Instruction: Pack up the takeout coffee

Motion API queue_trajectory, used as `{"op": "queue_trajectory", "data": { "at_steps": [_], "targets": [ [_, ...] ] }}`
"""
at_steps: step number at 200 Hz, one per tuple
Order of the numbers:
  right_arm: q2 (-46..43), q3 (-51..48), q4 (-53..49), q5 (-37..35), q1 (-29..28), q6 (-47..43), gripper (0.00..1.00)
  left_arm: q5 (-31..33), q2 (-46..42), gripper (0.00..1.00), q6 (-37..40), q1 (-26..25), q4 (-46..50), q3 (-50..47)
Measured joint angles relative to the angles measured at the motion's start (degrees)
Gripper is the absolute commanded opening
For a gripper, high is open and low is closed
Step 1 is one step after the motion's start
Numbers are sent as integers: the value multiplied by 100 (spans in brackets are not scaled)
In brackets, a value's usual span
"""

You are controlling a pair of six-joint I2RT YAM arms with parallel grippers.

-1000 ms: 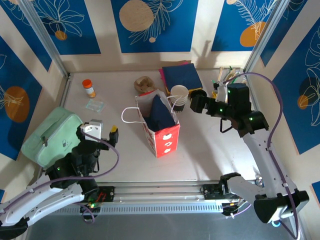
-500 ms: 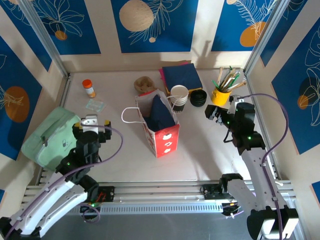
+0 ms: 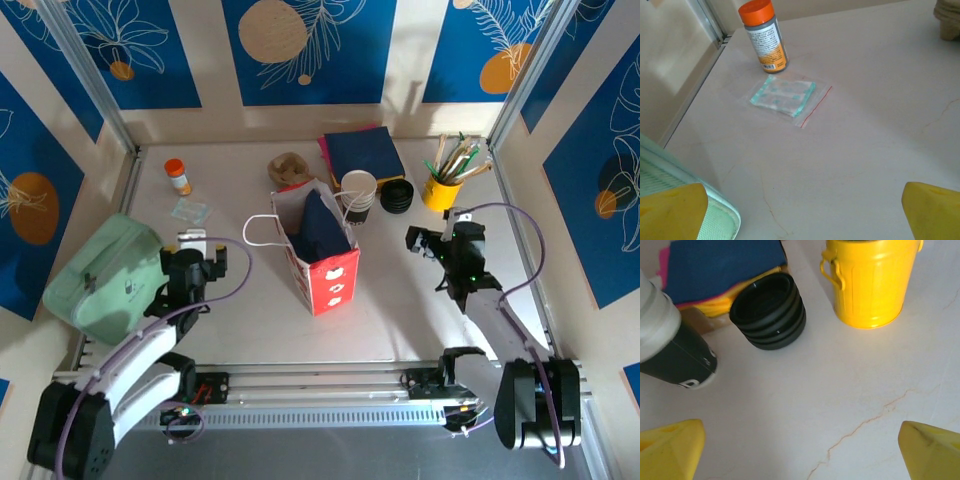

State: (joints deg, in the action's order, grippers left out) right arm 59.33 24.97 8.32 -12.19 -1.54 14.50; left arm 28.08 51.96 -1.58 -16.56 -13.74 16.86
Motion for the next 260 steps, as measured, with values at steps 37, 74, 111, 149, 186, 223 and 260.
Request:
{"op": "queue_trajectory", "data": {
  "at_steps": [37,74,111,149,186,223,260],
  "targets": [
    [984,-514,1432,-144,-122,-302,99,-317,1150,99,236,341,-1547,-350],
    [1427,-511,2236,-153,-267,-629,99,-688,2002,99,442,509,-2636,-339],
    [1707,-518,3130,-87,-188,-841,99,-1051,2549,99,664,590,-3265,-168],
    [2323,-590,3930,155,-79,-881,99,-1486,3414,99,660,774,-4310,-127],
    [2802,-398,3897,192,2,-828,99,-1598,3823,99,640,828,-4393,-13],
    [2802,-280,3875,184,66,-809,99,-1515,3823,99,487,970,-4323,308],
    [2802,-280,3873,184,66,-809,99,-1491,3823,99,457,975,-4256,308]
  ]
}}
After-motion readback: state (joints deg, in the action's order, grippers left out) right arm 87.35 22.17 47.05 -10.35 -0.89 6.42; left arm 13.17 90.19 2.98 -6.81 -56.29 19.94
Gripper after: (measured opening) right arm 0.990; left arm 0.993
